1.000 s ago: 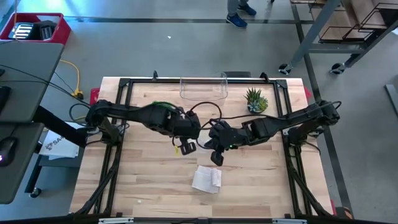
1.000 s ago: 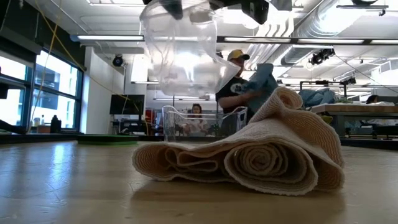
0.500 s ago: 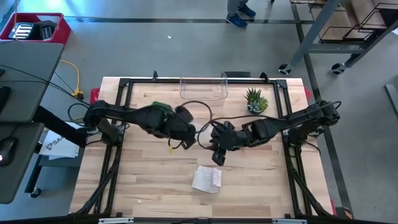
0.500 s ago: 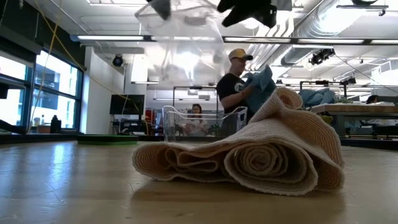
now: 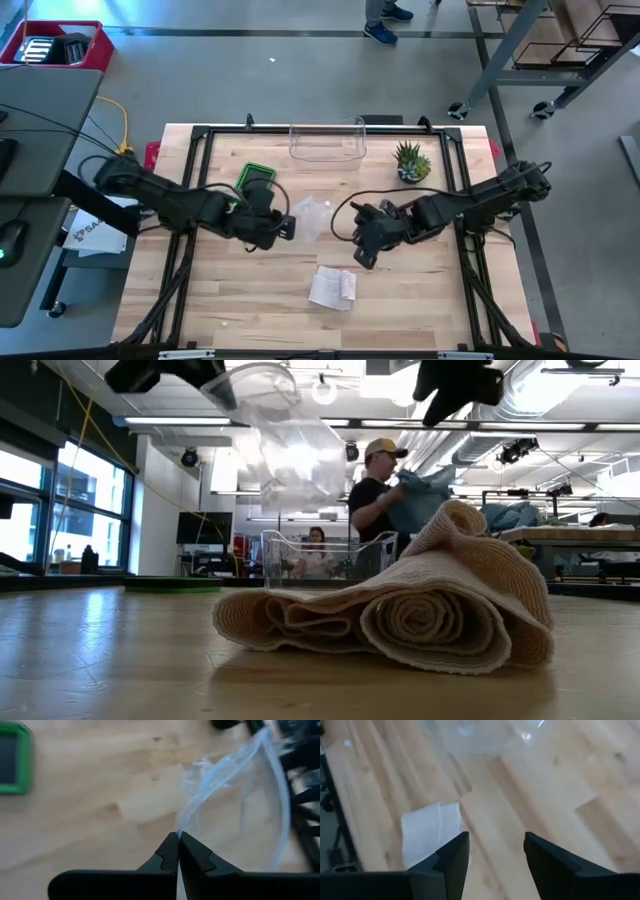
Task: Roll bandage
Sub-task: Put the rolled bandage into the transparent zip bag
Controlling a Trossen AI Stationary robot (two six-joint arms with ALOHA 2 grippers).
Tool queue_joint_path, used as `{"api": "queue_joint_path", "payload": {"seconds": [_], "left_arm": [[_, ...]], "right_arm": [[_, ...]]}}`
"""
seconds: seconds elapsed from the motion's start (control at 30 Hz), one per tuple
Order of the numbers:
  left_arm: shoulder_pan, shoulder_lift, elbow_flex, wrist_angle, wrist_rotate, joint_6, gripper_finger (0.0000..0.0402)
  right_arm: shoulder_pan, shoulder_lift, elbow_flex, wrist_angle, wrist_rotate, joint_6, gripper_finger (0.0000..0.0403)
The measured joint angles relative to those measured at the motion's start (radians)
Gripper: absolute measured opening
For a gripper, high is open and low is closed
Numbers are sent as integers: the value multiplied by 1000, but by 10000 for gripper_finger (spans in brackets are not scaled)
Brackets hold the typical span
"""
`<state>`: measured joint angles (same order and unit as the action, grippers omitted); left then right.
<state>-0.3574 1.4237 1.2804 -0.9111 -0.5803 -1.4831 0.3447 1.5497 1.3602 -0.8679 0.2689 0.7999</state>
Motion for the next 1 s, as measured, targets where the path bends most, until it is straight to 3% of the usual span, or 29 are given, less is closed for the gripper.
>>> {"api": "queue_joint_path", "payload": {"seconds": [0.1,0.23,0.33,0.47,0.53,0.6,0.8,1.0], "left_arm": [[-17,-26,-66,38,29,-56,0],[-91,-28,-68,-79,-8,-188,0],[-171,-20,-67,-232,-29,-359,0],[-274,38,-79,-380,26,-609,0],[-316,67,-85,-360,51,-693,0],[-350,101,-89,-337,75,-745,0],[-373,130,-89,-266,91,-767,0],[-366,126,-89,-246,62,-765,0]], "right_arm": [[43,0,0,-29,-10,82,181],[120,-2,-22,-98,12,300,181],[183,-4,-110,-66,-20,556,181],[255,-4,-258,316,-120,816,181],[272,0,-315,536,-103,915,181],[286,16,-334,605,-58,1006,181],[307,47,-306,544,1,1155,181],[312,48,-309,520,50,1066,181]]}}
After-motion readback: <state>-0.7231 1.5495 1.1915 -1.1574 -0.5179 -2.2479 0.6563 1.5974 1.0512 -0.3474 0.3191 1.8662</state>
